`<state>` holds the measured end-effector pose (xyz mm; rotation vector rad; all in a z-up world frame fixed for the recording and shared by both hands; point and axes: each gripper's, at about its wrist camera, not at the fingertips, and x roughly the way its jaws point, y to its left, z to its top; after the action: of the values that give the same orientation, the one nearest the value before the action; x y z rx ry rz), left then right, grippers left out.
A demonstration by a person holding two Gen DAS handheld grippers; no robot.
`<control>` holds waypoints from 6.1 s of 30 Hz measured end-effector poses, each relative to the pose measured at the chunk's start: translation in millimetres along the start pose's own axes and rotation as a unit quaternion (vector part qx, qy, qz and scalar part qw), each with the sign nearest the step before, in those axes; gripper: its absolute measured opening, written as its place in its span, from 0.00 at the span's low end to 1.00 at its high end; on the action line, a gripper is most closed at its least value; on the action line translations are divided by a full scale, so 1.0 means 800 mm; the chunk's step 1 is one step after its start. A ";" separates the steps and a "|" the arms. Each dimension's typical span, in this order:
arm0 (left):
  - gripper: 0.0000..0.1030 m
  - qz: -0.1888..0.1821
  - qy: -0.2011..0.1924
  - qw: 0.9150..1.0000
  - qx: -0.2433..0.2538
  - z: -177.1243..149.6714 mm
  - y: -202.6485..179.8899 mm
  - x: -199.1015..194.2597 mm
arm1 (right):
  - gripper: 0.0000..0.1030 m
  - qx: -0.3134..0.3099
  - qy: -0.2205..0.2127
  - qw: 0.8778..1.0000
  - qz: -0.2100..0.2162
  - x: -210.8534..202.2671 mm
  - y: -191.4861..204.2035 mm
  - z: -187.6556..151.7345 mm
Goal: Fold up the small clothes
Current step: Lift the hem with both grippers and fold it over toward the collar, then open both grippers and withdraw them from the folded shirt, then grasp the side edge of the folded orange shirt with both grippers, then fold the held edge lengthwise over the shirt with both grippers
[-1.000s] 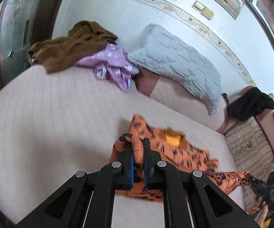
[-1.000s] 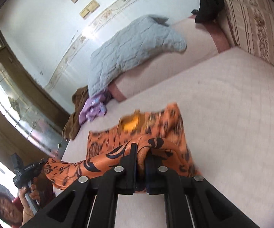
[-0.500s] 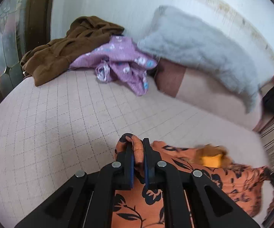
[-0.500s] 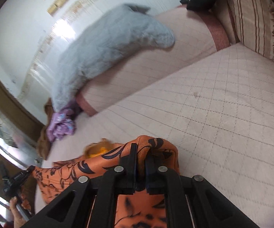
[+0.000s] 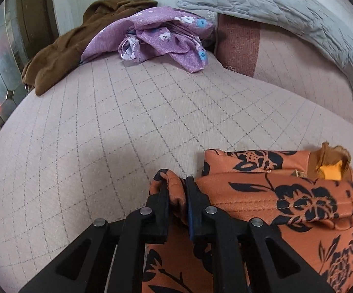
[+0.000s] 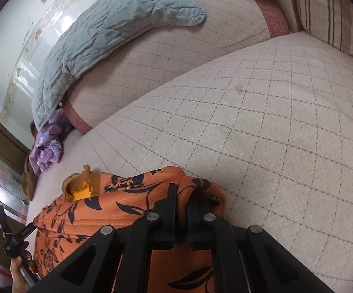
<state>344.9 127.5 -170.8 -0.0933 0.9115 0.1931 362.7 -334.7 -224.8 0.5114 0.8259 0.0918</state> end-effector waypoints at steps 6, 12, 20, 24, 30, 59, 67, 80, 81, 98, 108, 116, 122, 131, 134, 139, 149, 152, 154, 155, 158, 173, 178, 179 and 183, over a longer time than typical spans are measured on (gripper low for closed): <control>0.21 -0.053 0.024 0.997 -0.043 0.012 0.024 -0.004 | 0.11 0.008 0.007 1.000 -0.018 0.002 0.002 0.000; 0.96 -0.081 -0.042 0.988 -0.127 0.025 0.080 -0.063 | 0.34 0.028 0.015 0.999 -0.015 -0.024 -0.001 0.010; 0.96 -0.116 -0.049 0.977 -0.170 -0.009 0.083 -0.116 | 1.00 0.060 -0.046 0.995 0.059 -0.088 0.006 0.008; 0.96 -0.153 -0.048 0.977 -0.141 -0.044 0.023 -0.121 | 1.00 -0.008 0.019 0.991 0.130 -0.054 0.064 -0.016; 0.96 -0.148 -0.056 0.987 -0.021 -0.043 -0.071 -0.135 | 0.99 -0.074 0.047 0.987 0.133 -0.017 0.140 -0.044; 0.96 -0.046 -0.035 0.997 -0.053 -0.025 -0.041 -0.080 | 0.99 -0.329 -0.088 0.921 -0.187 0.036 0.236 0.006; 0.96 -0.055 -0.039 0.996 -0.052 -0.032 -0.032 -0.089 | 1.00 -0.229 -0.066 0.968 -0.076 -0.091 0.163 -0.025; 0.96 -0.023 -0.079 0.997 -0.002 -0.090 0.016 -0.152 | 1.00 0.115 -0.015 0.993 0.033 -0.178 -0.048 -0.140; 0.96 -0.026 -0.075 0.997 -0.010 -0.099 0.023 -0.156 | 1.00 0.144 -0.011 0.988 0.053 -0.171 -0.059 -0.145; 0.96 -0.038 -0.011 0.996 -0.082 -0.115 0.062 -0.115 | 0.20 0.076 -0.028 0.997 0.013 -0.094 0.005 -0.119; 0.96 -0.051 -0.042 0.994 -0.089 -0.104 0.069 -0.142 | 0.17 -0.014 -0.080 0.996 0.035 -0.141 0.109 -0.061; 0.96 -0.065 -0.070 0.986 -0.135 -0.092 0.106 -0.164 | 0.16 -0.131 -0.065 0.983 0.112 -0.115 0.288 -0.060; 0.96 -0.075 -0.076 0.979 -0.175 -0.094 0.145 -0.171 | 0.15 -0.192 -0.025 0.966 0.171 -0.068 0.406 -0.110; 0.96 -0.082 -0.072 0.972 -0.207 -0.097 0.175 -0.167 | 0.14 -0.228 0.070 0.954 0.184 0.031 0.477 -0.226; 0.96 -0.085 -0.072 0.971 -0.210 -0.097 0.176 -0.167 | 0.15 -0.240 0.093 0.952 0.166 0.051 0.470 -0.262; 0.96 -0.106 -0.052 0.970 -0.213 -0.096 0.170 -0.156 | 0.16 -0.265 0.081 0.950 0.145 0.052 0.473 -0.271; 0.96 -0.231 0.034 0.946 -0.227 -0.103 0.136 -0.110 | 0.92 -0.283 0.020 0.943 0.172 -0.069 0.429 -0.253; 0.98 -0.269 0.059 0.929 -0.248 -0.107 0.130 -0.096 | 0.92 -0.196 0.025 0.961 0.193 -0.089 0.364 -0.220; 0.98 -0.296 0.074 0.916 -0.260 -0.108 0.127 -0.086 | 0.92 -0.113 0.028 0.971 0.210 -0.088 0.311 -0.197; 0.98 -0.307 0.083 0.910 -0.267 -0.108 0.124 -0.081 | 0.92 -0.059 0.034 0.973 0.221 -0.083 0.281 -0.188; 0.98 -0.339 0.104 0.889 -0.288 -0.110 0.119 -0.065 | 0.93 0.056 0.065 0.964 0.254 -0.056 0.225 -0.177; 1.00 -0.406 0.134 0.860 -0.279 -0.101 0.093 -0.032 | 1.00 0.069 0.128 0.960 0.238 0.018 0.228 -0.207; 0.87 -0.359 0.113 0.890 -0.258 -0.102 0.080 -0.040 | 0.74 0.054 0.121 0.972 0.194 0.021 0.238 -0.213; 0.76 -0.350 0.116 0.892 -0.262 -0.104 0.081 -0.039 | 0.65 0.067 0.124 0.970 0.195 0.022 0.231 -0.213; 0.44 -0.351 0.139 0.881 -0.283 -0.113 0.088 -0.025 | 0.42 0.069 0.123 0.968 0.206 0.014 0.226 -0.211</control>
<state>248.2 179.6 -210.1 -1.0063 1.0273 -0.2479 269.1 -106.2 -242.9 0.8114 0.9617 0.4920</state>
